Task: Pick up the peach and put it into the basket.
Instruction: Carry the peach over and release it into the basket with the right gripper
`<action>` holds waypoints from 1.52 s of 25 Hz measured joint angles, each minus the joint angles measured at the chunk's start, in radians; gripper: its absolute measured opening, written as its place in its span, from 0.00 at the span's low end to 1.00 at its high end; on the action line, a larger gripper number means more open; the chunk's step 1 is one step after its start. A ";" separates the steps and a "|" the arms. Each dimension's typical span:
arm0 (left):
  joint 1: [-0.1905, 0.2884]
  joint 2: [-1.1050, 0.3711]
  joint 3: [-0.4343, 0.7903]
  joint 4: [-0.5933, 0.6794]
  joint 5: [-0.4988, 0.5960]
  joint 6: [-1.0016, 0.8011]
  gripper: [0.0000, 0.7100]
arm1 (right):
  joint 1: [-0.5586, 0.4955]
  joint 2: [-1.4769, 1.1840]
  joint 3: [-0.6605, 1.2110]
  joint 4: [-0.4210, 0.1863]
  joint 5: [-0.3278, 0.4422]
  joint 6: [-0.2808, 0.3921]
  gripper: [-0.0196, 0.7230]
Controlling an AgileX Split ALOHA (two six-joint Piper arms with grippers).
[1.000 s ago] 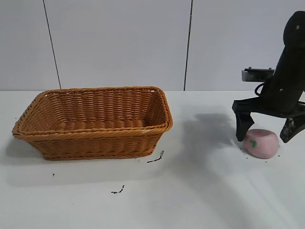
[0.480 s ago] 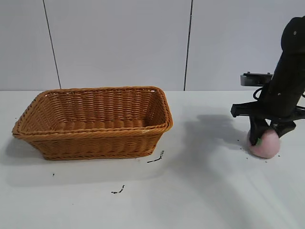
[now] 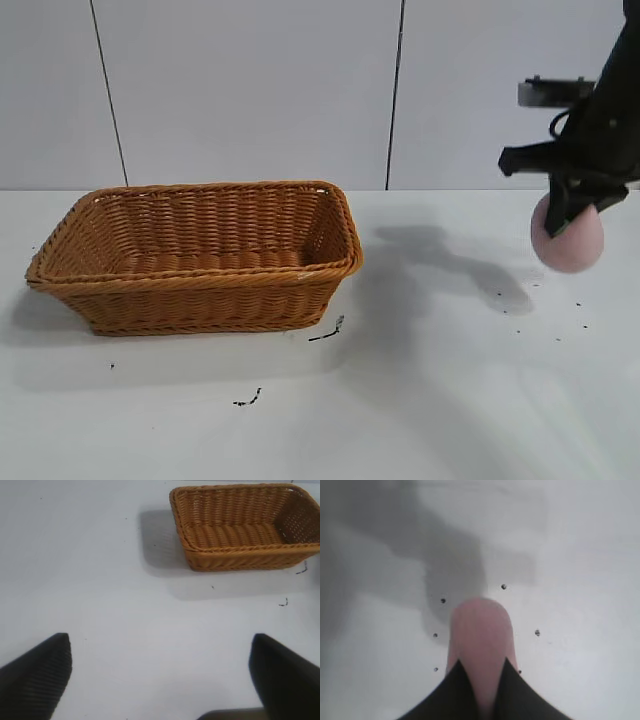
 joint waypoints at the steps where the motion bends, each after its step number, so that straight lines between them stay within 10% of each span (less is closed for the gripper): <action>1: 0.000 0.000 0.000 0.000 0.000 0.000 0.98 | 0.000 0.003 -0.033 0.007 0.013 0.000 0.02; 15: 0.000 0.000 0.000 0.000 0.000 0.000 0.98 | 0.316 0.096 -0.311 0.026 0.060 0.002 0.02; 23: 0.000 0.000 0.000 0.000 0.000 0.000 0.98 | 0.576 0.227 -0.320 0.020 -0.132 0.002 0.02; 34: 0.000 0.000 0.000 0.000 0.000 0.000 0.98 | 0.628 0.442 -0.320 -0.062 -0.284 0.000 0.02; 38: 0.000 0.000 0.000 0.000 0.000 0.000 0.98 | 0.628 0.454 -0.320 -0.060 -0.291 0.000 0.27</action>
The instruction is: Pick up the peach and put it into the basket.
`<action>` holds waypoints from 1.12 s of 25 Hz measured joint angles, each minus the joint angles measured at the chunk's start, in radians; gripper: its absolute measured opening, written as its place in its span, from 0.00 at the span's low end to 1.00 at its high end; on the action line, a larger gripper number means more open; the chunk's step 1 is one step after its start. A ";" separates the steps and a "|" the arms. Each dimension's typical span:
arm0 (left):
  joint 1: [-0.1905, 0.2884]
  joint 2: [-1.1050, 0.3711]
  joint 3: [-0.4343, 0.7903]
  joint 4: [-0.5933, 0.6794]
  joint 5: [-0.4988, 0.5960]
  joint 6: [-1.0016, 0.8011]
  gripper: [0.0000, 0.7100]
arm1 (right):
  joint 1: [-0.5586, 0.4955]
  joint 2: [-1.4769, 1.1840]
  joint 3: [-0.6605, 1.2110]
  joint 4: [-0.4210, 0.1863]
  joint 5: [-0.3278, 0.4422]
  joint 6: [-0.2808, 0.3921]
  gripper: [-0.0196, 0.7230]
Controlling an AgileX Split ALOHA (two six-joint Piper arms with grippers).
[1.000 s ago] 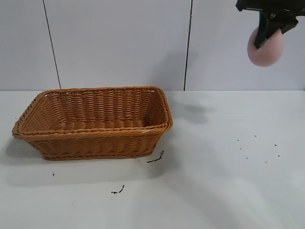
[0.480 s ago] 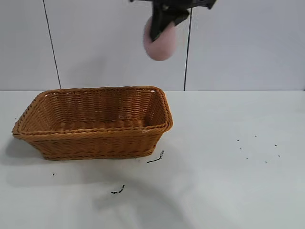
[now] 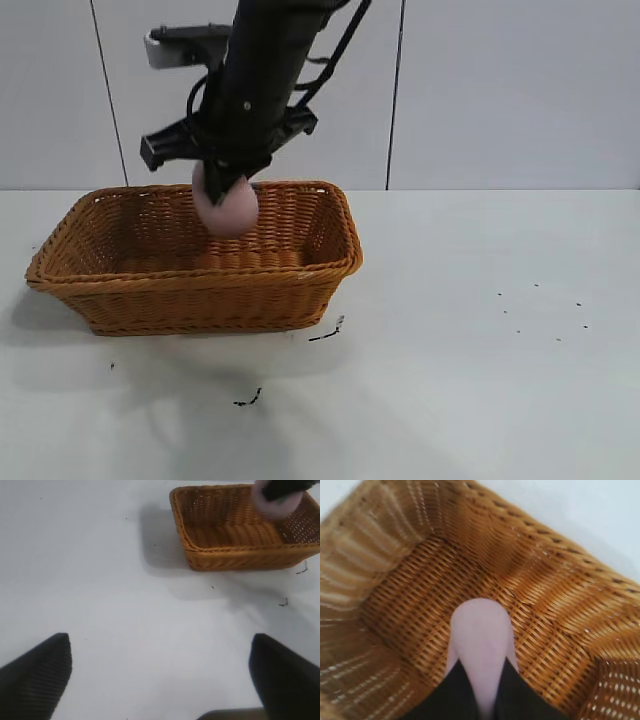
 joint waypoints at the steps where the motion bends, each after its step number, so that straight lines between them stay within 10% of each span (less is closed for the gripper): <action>1: 0.000 0.000 0.000 0.000 0.000 0.000 0.98 | 0.000 0.000 0.000 0.002 -0.001 0.000 0.41; 3: 0.000 0.000 0.000 0.000 0.000 0.000 0.98 | 0.000 0.000 0.000 0.005 -0.002 0.004 0.72; 6: 0.000 0.000 0.000 0.000 0.000 0.000 0.98 | 0.000 -0.001 -0.023 0.006 0.027 0.022 0.91; 16: 0.000 0.000 0.000 0.000 0.000 0.000 0.98 | -0.044 -0.029 -0.326 0.006 0.237 0.026 0.96; 28: 0.000 0.000 0.000 0.000 0.000 0.000 0.98 | -0.340 -0.035 -0.395 -0.005 0.354 0.029 0.96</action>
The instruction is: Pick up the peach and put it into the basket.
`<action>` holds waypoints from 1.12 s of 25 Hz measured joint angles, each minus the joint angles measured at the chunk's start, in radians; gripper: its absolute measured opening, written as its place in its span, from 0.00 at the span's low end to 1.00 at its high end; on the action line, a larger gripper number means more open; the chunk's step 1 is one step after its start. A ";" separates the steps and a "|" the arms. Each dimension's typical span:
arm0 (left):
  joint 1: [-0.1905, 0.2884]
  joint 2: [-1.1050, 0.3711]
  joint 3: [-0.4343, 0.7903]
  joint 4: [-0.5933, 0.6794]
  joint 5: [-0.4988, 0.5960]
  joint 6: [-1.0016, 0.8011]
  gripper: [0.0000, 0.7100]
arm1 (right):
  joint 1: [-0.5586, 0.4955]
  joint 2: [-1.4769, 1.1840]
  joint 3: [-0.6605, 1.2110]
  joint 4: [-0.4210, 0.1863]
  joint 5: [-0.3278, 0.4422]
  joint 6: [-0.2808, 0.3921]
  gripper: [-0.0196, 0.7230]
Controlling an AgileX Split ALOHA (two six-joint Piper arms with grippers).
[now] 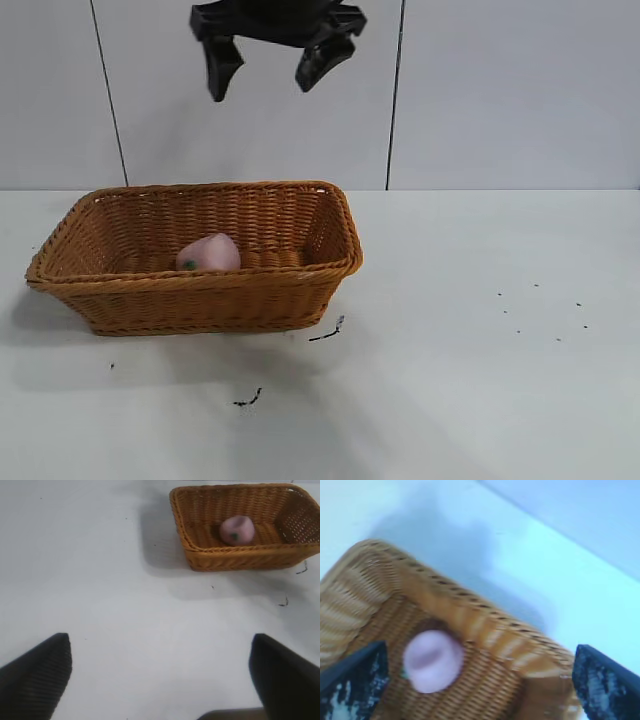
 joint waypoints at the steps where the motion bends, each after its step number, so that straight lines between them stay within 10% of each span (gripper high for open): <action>1: 0.000 0.000 0.000 0.000 0.000 0.000 0.98 | -0.026 0.000 0.000 -0.007 0.006 0.000 0.96; 10: 0.000 0.000 0.000 0.000 0.000 0.000 0.98 | -0.222 0.000 0.000 -0.007 0.037 0.000 0.96; 28: 0.000 0.000 0.000 0.000 0.000 0.000 0.98 | -0.232 -0.486 0.404 -0.027 0.089 0.025 0.96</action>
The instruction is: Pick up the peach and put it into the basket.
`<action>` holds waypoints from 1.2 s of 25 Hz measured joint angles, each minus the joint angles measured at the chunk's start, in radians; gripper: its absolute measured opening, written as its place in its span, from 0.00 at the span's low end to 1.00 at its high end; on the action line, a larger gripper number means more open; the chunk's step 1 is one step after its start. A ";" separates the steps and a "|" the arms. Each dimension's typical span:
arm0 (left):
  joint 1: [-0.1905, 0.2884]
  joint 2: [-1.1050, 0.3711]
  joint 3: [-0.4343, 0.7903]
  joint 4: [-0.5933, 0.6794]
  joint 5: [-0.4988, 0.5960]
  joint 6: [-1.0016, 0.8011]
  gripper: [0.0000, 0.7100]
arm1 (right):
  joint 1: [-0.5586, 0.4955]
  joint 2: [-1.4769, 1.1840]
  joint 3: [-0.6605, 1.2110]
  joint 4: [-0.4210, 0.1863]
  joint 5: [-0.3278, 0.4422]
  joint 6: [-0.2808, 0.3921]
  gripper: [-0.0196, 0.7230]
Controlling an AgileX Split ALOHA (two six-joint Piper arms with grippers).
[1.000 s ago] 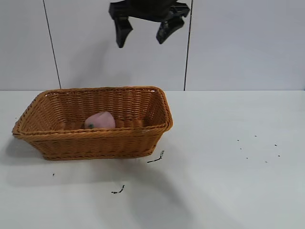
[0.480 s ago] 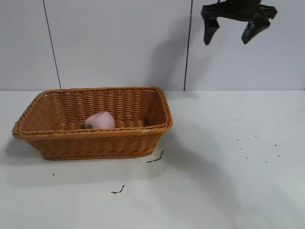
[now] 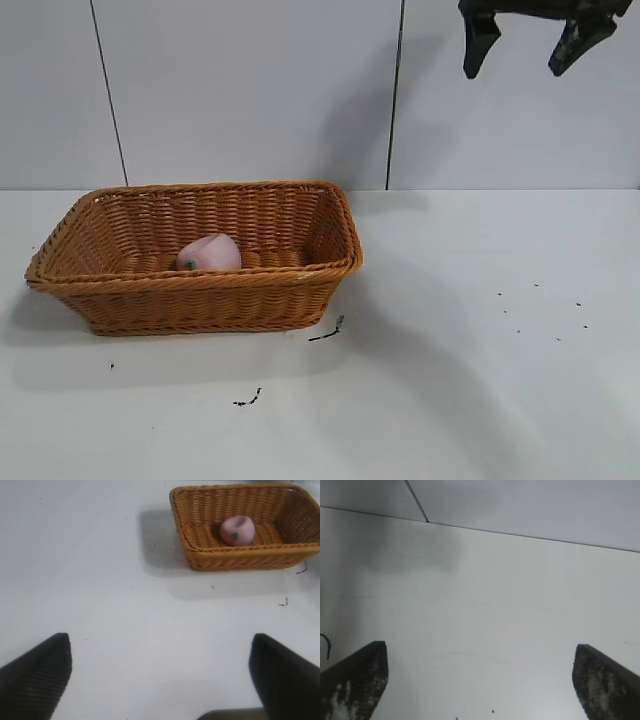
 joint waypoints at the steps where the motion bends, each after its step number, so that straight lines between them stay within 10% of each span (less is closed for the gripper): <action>1: 0.000 0.000 0.000 0.000 0.000 0.000 0.98 | 0.000 -0.052 0.060 0.000 0.000 0.000 0.96; 19: 0.000 0.000 0.000 0.000 0.000 0.000 0.98 | 0.000 -1.342 1.301 0.031 -0.068 0.034 0.96; 30: 0.000 0.000 0.000 0.000 0.000 0.000 0.98 | 0.000 -1.795 1.502 0.047 -0.181 0.035 0.96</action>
